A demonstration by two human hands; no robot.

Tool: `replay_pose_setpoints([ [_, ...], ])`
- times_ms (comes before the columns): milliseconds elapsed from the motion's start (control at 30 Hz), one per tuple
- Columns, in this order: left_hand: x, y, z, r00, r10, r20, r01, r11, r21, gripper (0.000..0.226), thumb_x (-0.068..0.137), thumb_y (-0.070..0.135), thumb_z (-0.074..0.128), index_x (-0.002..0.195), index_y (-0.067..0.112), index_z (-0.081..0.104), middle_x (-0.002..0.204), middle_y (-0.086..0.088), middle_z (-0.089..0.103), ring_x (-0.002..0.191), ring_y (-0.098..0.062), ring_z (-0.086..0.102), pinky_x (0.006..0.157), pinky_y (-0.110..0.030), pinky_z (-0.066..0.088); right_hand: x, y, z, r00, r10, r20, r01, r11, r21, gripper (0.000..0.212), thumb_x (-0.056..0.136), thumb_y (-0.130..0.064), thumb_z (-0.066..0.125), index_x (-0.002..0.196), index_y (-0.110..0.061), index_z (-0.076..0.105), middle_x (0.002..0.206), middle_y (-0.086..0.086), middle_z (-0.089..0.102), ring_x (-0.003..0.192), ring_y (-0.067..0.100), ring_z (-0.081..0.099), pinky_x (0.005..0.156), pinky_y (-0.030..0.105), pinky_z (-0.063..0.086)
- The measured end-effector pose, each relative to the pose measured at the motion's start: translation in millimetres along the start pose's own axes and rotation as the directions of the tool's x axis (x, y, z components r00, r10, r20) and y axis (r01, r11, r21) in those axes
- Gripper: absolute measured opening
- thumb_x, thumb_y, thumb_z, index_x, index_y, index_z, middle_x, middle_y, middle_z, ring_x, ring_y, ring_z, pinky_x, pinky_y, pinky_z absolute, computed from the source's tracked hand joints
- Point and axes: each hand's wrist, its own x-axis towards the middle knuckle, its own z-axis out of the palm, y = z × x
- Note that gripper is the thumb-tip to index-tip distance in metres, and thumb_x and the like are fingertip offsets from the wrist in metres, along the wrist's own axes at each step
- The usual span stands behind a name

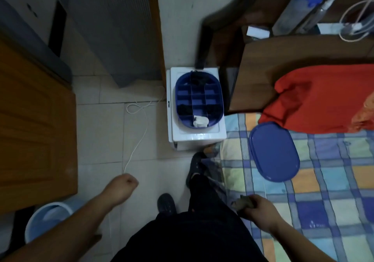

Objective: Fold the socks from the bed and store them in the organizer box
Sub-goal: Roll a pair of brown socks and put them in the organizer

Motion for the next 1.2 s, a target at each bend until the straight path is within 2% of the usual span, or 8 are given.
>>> replay_pose_setpoints([
  [267, 33.6, 92.9, 31.0, 0.962, -0.049, 0.269, -0.012, 0.976, 0.218, 0.016, 0.094, 0.037, 0.051, 0.080, 0.029, 0.052, 0.099, 0.002, 0.060, 0.105, -0.015, 0.061, 0.083, -0.022, 0.043, 109.4, -78.5, -108.7, 0.995, -0.071, 0.076, 0.082, 0.986, -0.149, 0.012, 0.068, -0.022, 0.071, 0.076, -0.014, 0.069, 0.076, 0.003, 0.073, 0.074, 0.017, 0.068, 0.070, 0.035, 0.053],
  [400, 87.2, 147.3, 19.5, 0.980, -0.051, 0.194, 0.028, 0.993, 0.119, 0.019, 0.094, 0.030, 0.048, 0.078, 0.022, 0.055, 0.095, -0.003, 0.065, 0.088, -0.015, 0.060, 0.074, -0.025, 0.042, 166.9, -139.8, -146.0, 0.982, -0.190, -0.001, 0.187, 0.966, -0.177, 0.003, 0.074, -0.018, 0.065, 0.075, -0.016, 0.068, 0.070, 0.001, 0.072, 0.068, 0.020, 0.066, 0.065, 0.039, 0.055],
  [500, 146.7, 179.9, 10.1, 0.987, -0.003, 0.163, -0.005, 0.999, 0.048, 0.018, 0.094, 0.025, 0.046, 0.085, 0.017, 0.060, 0.089, -0.001, 0.059, 0.079, -0.013, 0.054, 0.065, -0.024, 0.038, 211.0, -182.8, -149.9, 0.967, -0.254, -0.010, 0.252, 0.964, -0.083, 0.020, 0.080, -0.014, 0.061, 0.094, -0.023, 0.072, 0.080, -0.005, 0.076, 0.076, 0.017, 0.071, 0.075, 0.040, 0.058],
  [633, 244.7, 205.3, 2.5, 0.997, 0.006, 0.075, -0.006, 1.000, -0.003, 0.020, 0.098, 0.027, 0.044, 0.094, 0.018, 0.061, 0.104, -0.007, 0.060, 0.092, -0.017, 0.054, 0.078, -0.025, 0.039, 271.2, -223.9, -134.8, 0.922, -0.383, -0.052, 0.379, 0.922, -0.074, 0.036, 0.081, -0.011, 0.063, 0.116, -0.019, 0.072, 0.106, 0.003, 0.074, 0.098, 0.023, 0.068, 0.090, 0.037, 0.053],
  [800, 325.1, 221.4, 9.0, 0.993, 0.027, -0.113, -0.056, 0.964, -0.261, 0.046, 0.100, 0.038, 0.039, 0.140, 0.016, 0.047, 0.143, -0.006, 0.050, 0.128, -0.023, 0.048, 0.103, -0.026, 0.032, 328.7, -271.3, -103.2, 0.829, -0.554, -0.077, 0.537, 0.827, -0.166, 0.047, 0.081, -0.012, 0.069, 0.128, -0.016, 0.065, 0.121, 0.005, 0.066, 0.112, 0.020, 0.059, 0.095, 0.021, 0.041],
  [1033, 350.2, 213.2, 29.1, 0.957, 0.202, -0.210, -0.274, 0.869, -0.412, 0.027, 0.103, 0.024, 0.040, 0.110, 0.016, 0.065, 0.098, 0.002, 0.065, 0.080, -0.002, 0.058, 0.073, -0.012, 0.041, 362.9, -323.1, -53.0, 0.691, -0.722, 0.039, 0.714, 0.672, -0.197, 0.052, 0.084, -0.016, 0.070, 0.134, -0.013, 0.059, 0.121, 0.007, 0.057, 0.112, 0.022, 0.058, 0.098, 0.033, 0.048],
  [1100, 352.5, 209.9, 29.0, 0.950, 0.234, -0.206, -0.296, 0.881, -0.369, 0.029, 0.100, 0.034, 0.043, 0.112, 0.019, 0.064, 0.097, 0.011, 0.061, 0.078, 0.005, 0.054, 0.069, 0.000, 0.036, 370.4, -329.7, -45.3, 0.663, -0.746, 0.060, 0.739, 0.639, -0.215, 0.051, 0.086, -0.021, 0.070, 0.135, -0.012, 0.058, 0.120, 0.008, 0.058, 0.112, 0.023, 0.058, 0.098, 0.033, 0.048],
  [1200, 355.8, 206.6, 29.0, 0.960, 0.227, -0.162, -0.275, 0.872, -0.404, 0.039, 0.096, 0.050, 0.035, 0.109, 0.030, 0.065, 0.100, 0.013, 0.068, 0.088, -0.002, 0.062, 0.075, -0.010, 0.043, 380.5, -333.1, -40.3, 0.644, -0.765, 0.000, 0.725, 0.611, -0.317, 0.048, 0.087, -0.023, 0.067, 0.133, -0.011, 0.060, 0.119, 0.009, 0.061, 0.109, 0.026, 0.060, 0.093, 0.030, 0.047],
])
